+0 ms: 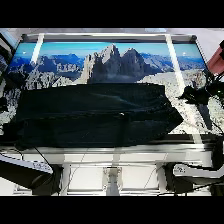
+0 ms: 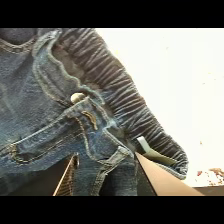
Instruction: Fold the clothes and pants, and hang the long-sleeved shirts on hangers.
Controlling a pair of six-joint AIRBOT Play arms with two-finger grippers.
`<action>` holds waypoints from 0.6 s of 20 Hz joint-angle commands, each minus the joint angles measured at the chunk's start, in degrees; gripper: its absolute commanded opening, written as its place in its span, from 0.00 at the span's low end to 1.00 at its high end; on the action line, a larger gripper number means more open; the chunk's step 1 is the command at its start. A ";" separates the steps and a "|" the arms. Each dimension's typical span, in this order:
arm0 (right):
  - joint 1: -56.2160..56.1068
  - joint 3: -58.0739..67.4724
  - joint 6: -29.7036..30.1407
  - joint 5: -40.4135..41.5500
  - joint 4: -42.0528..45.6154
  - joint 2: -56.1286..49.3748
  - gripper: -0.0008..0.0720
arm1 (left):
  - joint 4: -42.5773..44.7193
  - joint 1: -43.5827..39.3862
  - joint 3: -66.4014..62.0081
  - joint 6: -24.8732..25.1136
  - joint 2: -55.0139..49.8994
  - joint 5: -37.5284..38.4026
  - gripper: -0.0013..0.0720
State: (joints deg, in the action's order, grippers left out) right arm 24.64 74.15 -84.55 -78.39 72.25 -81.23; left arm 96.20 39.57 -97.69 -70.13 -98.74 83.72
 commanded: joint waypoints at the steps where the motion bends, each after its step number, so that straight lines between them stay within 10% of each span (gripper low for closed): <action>1: -0.04 0.00 0.02 -0.13 1.55 0.04 0.57 | 0.59 0.22 0.02 -1.09 1.92 -1.33 0.61; 12: 0.02 -1.86 9.09 -7.98 3.91 4.57 0.56 | -18.27 1.92 14.69 1.55 9.49 15.15 0.55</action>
State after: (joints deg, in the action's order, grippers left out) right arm 24.62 73.30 -78.06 -84.68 74.91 -79.09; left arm 80.77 40.97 -89.36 -69.17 -92.84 96.16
